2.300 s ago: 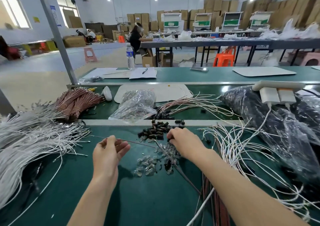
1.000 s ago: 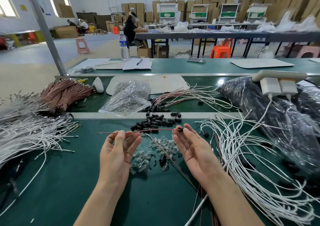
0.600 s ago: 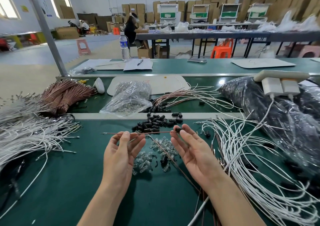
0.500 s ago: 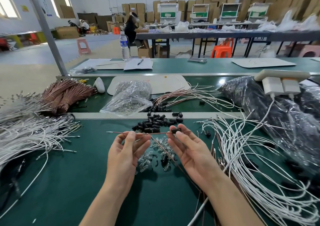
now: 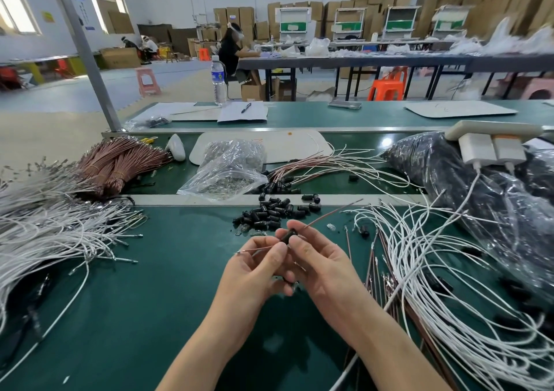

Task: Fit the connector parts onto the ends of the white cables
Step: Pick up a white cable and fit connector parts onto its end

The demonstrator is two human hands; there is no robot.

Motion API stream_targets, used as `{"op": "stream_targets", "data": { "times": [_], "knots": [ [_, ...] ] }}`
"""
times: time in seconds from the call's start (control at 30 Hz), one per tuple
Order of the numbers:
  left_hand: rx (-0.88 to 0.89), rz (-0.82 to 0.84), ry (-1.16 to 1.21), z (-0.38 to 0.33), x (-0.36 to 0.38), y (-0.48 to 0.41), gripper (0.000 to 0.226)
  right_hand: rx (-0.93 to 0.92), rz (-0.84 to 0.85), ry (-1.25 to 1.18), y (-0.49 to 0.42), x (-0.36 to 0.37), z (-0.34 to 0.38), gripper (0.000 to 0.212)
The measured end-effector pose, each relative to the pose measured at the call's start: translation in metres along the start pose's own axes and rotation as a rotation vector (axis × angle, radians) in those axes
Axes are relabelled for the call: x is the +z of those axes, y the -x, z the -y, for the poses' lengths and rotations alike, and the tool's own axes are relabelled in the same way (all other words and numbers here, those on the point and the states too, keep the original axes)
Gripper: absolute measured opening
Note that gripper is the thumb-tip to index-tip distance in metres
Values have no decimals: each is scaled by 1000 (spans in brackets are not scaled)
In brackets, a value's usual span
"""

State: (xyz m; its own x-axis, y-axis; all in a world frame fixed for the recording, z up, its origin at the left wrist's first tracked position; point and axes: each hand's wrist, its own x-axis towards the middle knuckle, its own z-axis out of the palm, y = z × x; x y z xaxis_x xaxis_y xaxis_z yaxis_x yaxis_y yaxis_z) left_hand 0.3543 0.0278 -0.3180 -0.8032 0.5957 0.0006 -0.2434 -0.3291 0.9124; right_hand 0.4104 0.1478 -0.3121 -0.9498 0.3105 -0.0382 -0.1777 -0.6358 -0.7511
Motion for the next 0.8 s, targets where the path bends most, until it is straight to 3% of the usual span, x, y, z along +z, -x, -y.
{"op": "stream_targets", "data": {
  "times": [0.17,0.3,0.37,0.53,0.63,0.8],
  "knots": [
    [28,-10,-119,1,0,3,42,-113,-99,-141,1,-17,32,30],
    [94,-33,-376,7,6,8,17,-283,-181,-252,11,-38,64,25],
    [118,34,-564,10,22,6,8,-359,-239,-279,18,-50,77,24],
    [185,249,-1192,20,88,-20,24,-455,-324,-297,29,-70,96,25],
    [111,254,-1431,29,124,-38,31,-473,-331,-349,31,-79,97,24],
    [-19,246,-1542,39,152,-54,35,-470,-335,-347,30,-86,95,24]
  ]
}}
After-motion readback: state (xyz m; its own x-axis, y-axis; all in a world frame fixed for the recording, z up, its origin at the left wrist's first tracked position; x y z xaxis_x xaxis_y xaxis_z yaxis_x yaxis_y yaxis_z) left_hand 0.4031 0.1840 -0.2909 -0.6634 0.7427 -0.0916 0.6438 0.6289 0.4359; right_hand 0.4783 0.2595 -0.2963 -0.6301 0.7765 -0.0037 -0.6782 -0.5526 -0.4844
